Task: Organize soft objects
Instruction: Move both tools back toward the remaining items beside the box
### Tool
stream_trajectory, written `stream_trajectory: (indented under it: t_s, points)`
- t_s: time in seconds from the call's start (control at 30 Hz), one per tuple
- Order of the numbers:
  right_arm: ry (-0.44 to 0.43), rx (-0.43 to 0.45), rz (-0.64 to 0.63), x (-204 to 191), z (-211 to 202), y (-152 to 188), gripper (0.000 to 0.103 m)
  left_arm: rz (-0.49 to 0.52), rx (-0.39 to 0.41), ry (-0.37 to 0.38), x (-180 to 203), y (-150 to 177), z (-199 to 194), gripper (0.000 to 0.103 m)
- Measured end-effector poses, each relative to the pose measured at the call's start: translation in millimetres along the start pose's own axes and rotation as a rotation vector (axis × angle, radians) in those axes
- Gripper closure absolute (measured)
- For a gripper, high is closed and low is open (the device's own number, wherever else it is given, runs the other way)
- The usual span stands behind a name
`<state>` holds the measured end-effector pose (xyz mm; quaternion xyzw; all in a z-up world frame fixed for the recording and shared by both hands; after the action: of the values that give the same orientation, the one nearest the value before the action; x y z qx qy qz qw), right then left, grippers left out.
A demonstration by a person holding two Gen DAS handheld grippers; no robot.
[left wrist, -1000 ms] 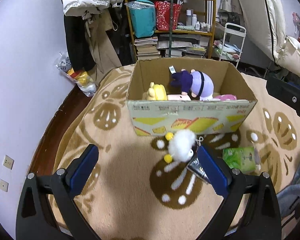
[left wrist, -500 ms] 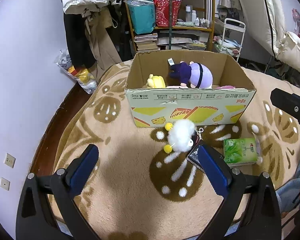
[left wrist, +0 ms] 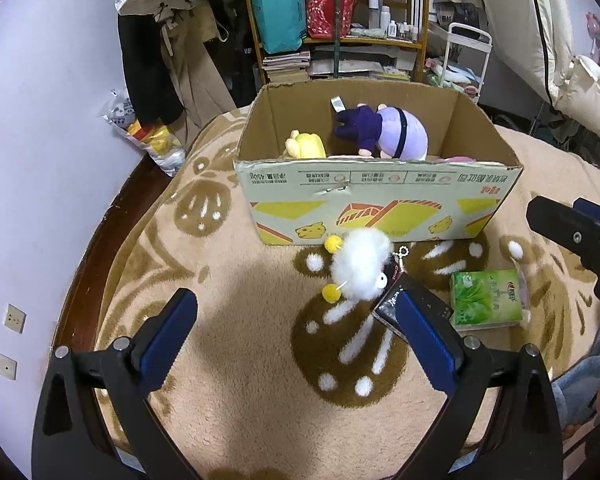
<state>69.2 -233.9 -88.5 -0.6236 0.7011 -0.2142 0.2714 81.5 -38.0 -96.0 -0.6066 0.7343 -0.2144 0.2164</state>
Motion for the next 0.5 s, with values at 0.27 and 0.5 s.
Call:
stream_trajectory:
  t_s: [0.27,0.5]
  points:
    - [0.003,-0.024,0.005,-1.4,7.8,-0.3,0.000,0.002,-0.014,-0.001,1.8,1.3,5.9,0.005]
    - [0.003,-0.066,0.023,1.5,16.5,3.7,0.000,-0.006,-0.027,0.020,3.3,-0.9,17.0,0.005]
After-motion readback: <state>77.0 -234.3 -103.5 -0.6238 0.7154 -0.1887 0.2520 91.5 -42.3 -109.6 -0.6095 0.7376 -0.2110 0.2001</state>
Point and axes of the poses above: each gripper's, at about its wrist camera, not at the fingertips, and z roughly the way its jaws point, x to its right, y to its underside, the point moved 5 cm from there along z, roughly the way its jaws point, and after that the axes turned 5 degrees about -z, right-handed, at the moved point
